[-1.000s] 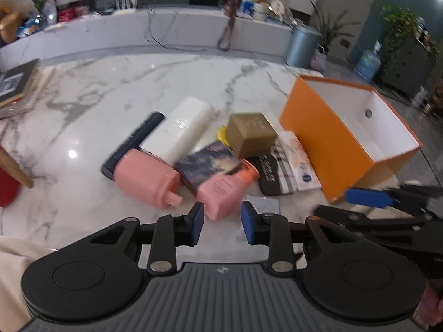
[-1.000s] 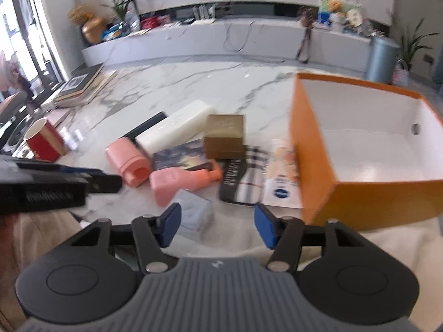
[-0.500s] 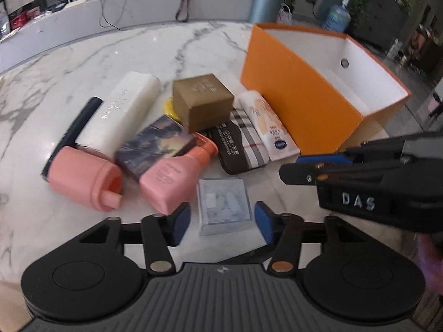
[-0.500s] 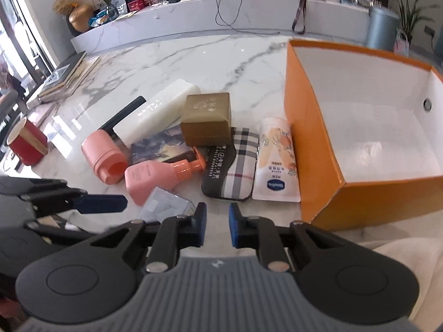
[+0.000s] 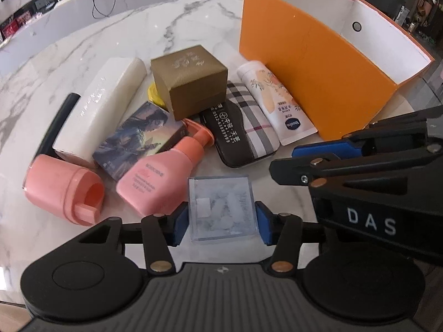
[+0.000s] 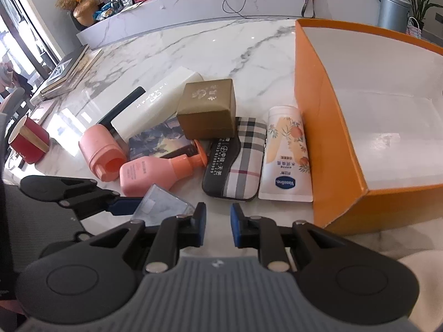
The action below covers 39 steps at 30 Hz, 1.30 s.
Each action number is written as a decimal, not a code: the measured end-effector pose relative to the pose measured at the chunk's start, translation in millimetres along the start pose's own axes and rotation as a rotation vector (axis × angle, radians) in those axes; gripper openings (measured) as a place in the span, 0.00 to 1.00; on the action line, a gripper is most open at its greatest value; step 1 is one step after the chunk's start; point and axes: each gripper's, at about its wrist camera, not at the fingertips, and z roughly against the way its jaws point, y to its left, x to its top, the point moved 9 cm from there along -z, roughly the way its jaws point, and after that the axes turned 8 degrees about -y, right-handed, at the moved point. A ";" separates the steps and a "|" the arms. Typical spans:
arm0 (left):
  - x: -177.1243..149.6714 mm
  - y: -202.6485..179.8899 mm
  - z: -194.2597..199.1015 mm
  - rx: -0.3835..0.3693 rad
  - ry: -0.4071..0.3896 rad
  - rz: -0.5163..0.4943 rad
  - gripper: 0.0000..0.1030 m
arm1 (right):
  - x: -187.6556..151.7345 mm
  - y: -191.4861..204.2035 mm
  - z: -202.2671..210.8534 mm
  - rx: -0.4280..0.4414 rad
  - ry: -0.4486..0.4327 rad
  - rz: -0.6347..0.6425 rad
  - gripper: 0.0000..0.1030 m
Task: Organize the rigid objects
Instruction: 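Lower the left gripper onto the clear plastic cube box and close it, then grasp the gold kraft cube box with the right gripper while the left holds the clear box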
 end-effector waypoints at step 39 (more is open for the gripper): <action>68.5 119.9 19.7 0.150 -0.202 0.326 0.52 | 89.2 15.9 -60.4 -0.057 -0.071 0.110 0.69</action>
